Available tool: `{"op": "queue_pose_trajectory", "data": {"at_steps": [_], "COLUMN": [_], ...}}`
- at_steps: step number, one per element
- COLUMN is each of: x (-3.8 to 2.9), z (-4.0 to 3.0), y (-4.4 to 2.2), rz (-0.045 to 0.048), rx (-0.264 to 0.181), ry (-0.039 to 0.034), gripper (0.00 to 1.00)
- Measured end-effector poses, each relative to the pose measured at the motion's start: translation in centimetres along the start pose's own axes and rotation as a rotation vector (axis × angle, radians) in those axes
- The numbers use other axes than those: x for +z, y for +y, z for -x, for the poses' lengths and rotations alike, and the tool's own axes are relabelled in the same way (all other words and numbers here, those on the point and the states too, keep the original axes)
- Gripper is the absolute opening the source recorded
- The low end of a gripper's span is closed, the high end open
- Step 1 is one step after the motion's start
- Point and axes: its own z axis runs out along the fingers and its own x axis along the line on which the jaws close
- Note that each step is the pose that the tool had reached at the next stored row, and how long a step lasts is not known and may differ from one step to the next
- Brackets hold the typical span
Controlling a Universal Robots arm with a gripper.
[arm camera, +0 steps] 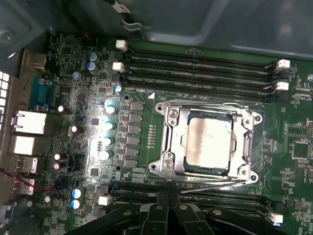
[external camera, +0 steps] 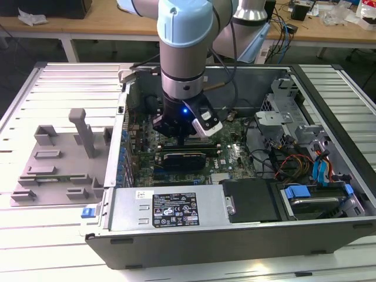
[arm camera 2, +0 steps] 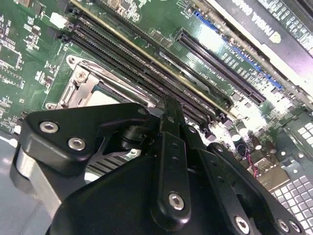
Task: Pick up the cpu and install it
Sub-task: 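Install the second cpu locking lever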
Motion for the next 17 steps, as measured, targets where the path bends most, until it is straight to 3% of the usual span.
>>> {"op": "queue_pose_trajectory", "data": {"at_steps": [7, 10, 13, 14, 17], "x": [0.40, 1.03, 1.13, 1.14, 1.14], "z": [-0.25, -0.31, -0.33, -0.34, -0.41], "y": [-0.24, -0.29, -0.29, -0.29, -0.28], "rz": [0.0473, 0.0556, 0.0629, 0.0816, 0.1047], "rx": [0.001, 0.001, 0.001, 0.001, 0.002], "ry": [-0.0051, -0.0060, -0.0068, -0.0089, -0.0115], "gripper": [0.11, 0.11, 0.11, 0.11, 0.11]}}
